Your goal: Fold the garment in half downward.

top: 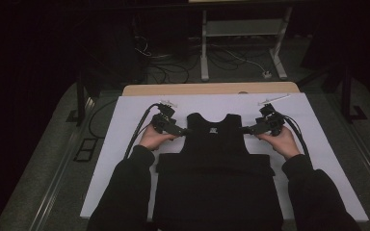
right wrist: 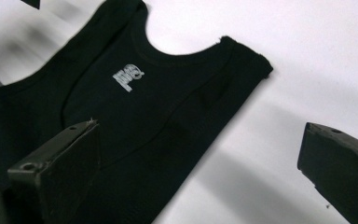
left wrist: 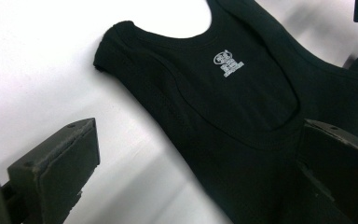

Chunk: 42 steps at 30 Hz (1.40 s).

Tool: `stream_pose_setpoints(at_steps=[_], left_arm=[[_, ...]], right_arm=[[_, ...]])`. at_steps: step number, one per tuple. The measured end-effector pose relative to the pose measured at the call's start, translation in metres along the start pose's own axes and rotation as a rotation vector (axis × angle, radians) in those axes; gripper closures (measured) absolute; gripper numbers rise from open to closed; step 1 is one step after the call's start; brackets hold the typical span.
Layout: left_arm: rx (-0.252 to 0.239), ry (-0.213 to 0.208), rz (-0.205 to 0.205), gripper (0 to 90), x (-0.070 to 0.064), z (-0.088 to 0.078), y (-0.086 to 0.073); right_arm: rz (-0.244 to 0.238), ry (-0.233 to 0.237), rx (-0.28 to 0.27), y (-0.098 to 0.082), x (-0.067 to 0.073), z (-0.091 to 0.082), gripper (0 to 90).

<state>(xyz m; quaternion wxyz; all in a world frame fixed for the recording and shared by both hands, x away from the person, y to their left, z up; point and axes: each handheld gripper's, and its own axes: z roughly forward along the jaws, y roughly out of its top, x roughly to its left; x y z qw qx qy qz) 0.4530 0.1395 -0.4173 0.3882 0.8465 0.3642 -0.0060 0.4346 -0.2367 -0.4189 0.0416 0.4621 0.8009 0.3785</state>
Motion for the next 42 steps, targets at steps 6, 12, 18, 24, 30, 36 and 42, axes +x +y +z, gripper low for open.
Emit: stream_pose_setpoints(at_steps=[6,12,18,24,30,36,42], left_arm=[[0.01,-0.005,-0.003,0.0,0.001,0.005,-0.002],[0.014,-0.008,-0.008,0.0,0.002,0.009,-0.003],[0.028,-0.022,-0.028,0.0,0.002,0.015,-0.005],[0.026,-0.024,-0.04,0.6,0.0,0.02,-0.005],[0.028,0.008,-0.04,9.7,-0.001,0.021,-0.006],[0.015,0.053,-0.048,22.6,0.0,0.02,-0.007],[0.017,0.075,-0.058,31.5,-0.002,0.024,-0.007]], right_arm=[[0.0,-0.008,0.016,-0.002,0.0,0.008,0.0],[-0.006,-0.006,0.03,-0.002,0.002,0.015,0.1],[-0.005,-0.001,0.034,-0.003,0.003,0.022,0.6],[0.001,0.003,0.034,-0.004,0.004,0.026,8.3],[-0.003,0.009,0.043,-0.006,0.006,0.031,13.1],[-0.011,-0.003,0.045,-0.007,0.01,0.035,19.7],[-0.027,-0.036,0.046,-0.007,0.016,0.038,26.7]])
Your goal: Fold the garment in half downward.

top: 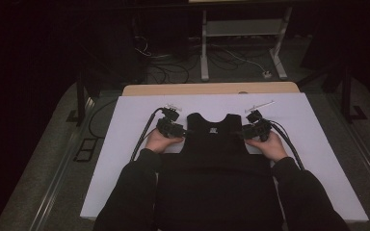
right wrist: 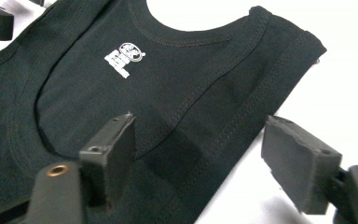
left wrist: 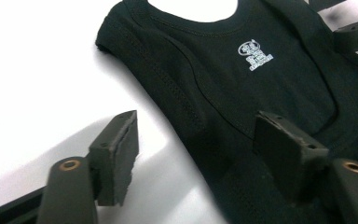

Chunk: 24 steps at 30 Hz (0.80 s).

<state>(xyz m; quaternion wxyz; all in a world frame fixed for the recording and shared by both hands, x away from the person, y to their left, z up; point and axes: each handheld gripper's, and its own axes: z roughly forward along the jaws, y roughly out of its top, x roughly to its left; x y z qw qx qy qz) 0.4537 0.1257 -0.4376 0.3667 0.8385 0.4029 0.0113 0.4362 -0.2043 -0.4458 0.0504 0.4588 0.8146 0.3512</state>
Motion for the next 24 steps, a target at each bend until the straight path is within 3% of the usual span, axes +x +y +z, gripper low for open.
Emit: stream_pose_setpoints(at_steps=[11,15,19,21,22,24], left_arm=[[0.009,-0.018,0.026,41.8,-0.005,0.006,-0.001],[0.017,0.021,0.059,48.7,-0.008,0.007,-0.001],[-0.001,0.003,0.033,59.1,-0.007,0.008,-0.003],[-0.01,-0.05,0.034,68.2,-0.008,0.01,-0.005],[-0.015,-0.057,0.043,69.7,-0.01,0.012,-0.006],[-0.003,-0.022,0.062,74.7,-0.014,0.012,-0.005]], right_arm=[[-0.021,-0.044,-0.006,-0.001,0.007,0.001,34.9],[-0.025,-0.051,-0.013,-0.003,0.009,0.001,43.0],[-0.031,-0.055,-0.006,-0.002,0.01,0.0,51.9],[-0.035,-0.053,-0.004,-0.003,0.011,0.0,55.2],[-0.037,-0.059,-0.004,-0.003,0.013,0.001,58.0],[-0.034,-0.06,-0.005,-0.003,0.014,0.001,66.7]])
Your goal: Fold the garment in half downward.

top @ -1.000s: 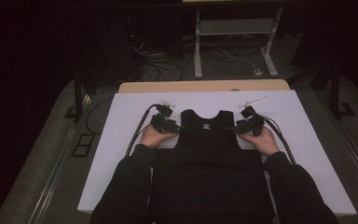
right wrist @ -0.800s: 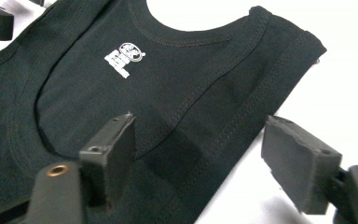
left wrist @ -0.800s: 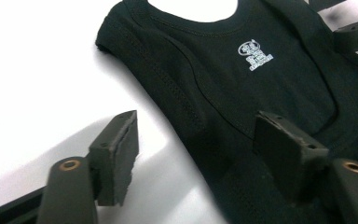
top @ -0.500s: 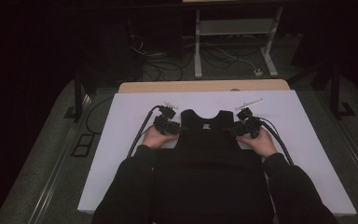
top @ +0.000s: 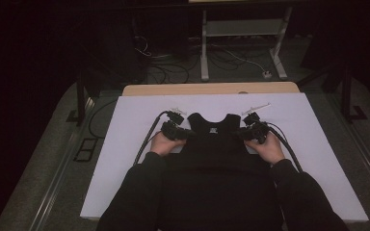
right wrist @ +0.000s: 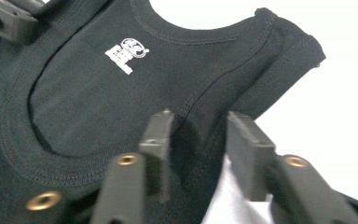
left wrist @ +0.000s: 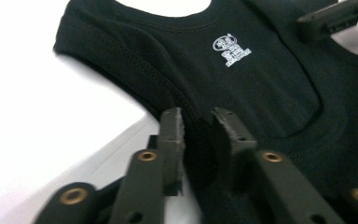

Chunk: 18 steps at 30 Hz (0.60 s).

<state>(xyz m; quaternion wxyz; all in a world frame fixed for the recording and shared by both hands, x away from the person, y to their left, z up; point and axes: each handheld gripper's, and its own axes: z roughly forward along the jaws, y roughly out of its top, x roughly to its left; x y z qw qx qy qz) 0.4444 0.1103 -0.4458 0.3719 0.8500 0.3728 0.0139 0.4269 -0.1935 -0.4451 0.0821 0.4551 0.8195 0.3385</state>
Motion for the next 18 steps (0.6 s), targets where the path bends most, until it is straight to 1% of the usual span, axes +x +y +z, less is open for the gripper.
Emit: stream_pose_setpoints(at_steps=[1,2,4,7,12,13,15,17,18], left_arm=[[0.004,0.011,-0.005,77.3,-0.002,0.0,0.001],[0.013,0.018,0.0,79.0,-0.002,0.0,0.002],[0.024,0.018,-0.006,82.2,-0.003,0.0,0.002],[0.019,0.025,0.001,84.9,-0.004,0.0,0.002],[-0.027,0.036,0.015,85.4,-0.007,-0.003,-0.005],[-0.043,0.031,0.008,85.5,-0.007,-0.004,-0.006],[-0.058,0.028,0.007,85.6,-0.008,-0.007,-0.008],[-0.063,0.032,0.014,85.7,-0.009,-0.011,-0.008],[-0.075,0.027,0.018,85.7,-0.01,-0.013,-0.008]], right_arm=[[0.009,0.007,0.001,0.0,0.0,0.0,71.0],[0.018,0.015,0.002,0.0,0.0,0.0,75.8],[0.043,0.05,0.007,0.0,-0.001,0.001,82.5],[0.058,0.057,0.006,0.0,-0.001,0.001,84.5],[0.074,0.074,-0.003,0.0,-0.002,-0.003,85.6],[0.076,0.075,-0.01,0.0,-0.002,-0.004,85.7],[0.086,0.089,-0.024,0.0,-0.003,-0.007,85.9],[0.091,0.095,-0.033,0.0,-0.002,-0.009,85.9],[0.091,0.096,-0.036,0.0,-0.002,-0.01,85.9]])
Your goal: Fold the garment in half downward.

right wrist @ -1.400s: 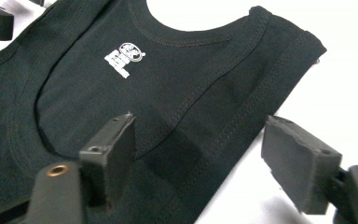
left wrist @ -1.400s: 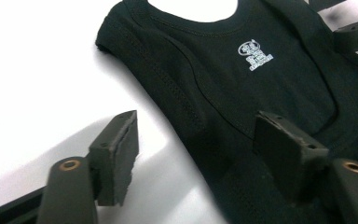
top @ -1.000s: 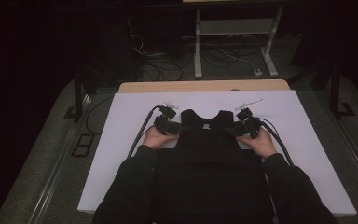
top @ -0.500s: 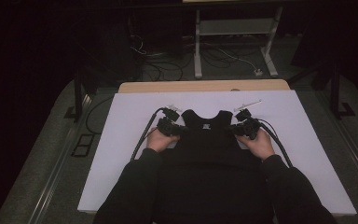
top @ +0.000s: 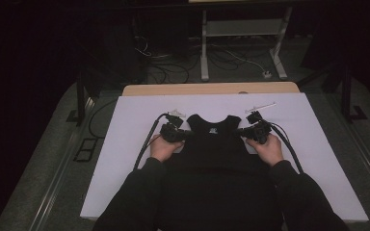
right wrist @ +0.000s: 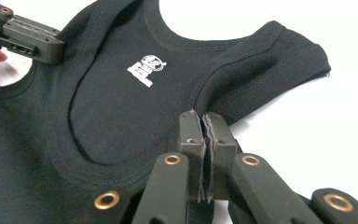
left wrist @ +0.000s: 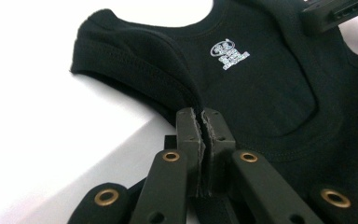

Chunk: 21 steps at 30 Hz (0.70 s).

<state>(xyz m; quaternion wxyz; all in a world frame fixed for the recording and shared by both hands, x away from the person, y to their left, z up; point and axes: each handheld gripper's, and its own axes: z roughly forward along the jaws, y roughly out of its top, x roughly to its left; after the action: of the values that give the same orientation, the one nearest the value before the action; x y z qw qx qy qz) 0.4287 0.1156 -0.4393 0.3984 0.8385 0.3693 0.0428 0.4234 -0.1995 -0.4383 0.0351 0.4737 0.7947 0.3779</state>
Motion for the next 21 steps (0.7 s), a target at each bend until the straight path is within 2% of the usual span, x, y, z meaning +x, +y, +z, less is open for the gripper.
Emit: stream_pose_setpoints(at_steps=[9,12,17,21], left_arm=[[-0.059,-0.013,-0.011,85.6,-0.006,-0.017,0.003],[-0.083,-0.027,-0.016,85.7,-0.009,-0.022,0.003],[-0.116,-0.045,0.001,85.6,-0.015,-0.035,0.007],[-0.119,-0.057,0.017,85.7,-0.02,-0.042,0.007]], right_arm=[[-0.01,0.023,-0.058,0.001,0.01,-0.021,85.9],[-0.002,0.043,-0.079,0.0,0.011,-0.027,85.9],[-0.003,0.067,-0.106,-0.001,0.014,-0.037,85.9],[-0.006,0.078,-0.125,-0.001,0.017,-0.044,85.9]])
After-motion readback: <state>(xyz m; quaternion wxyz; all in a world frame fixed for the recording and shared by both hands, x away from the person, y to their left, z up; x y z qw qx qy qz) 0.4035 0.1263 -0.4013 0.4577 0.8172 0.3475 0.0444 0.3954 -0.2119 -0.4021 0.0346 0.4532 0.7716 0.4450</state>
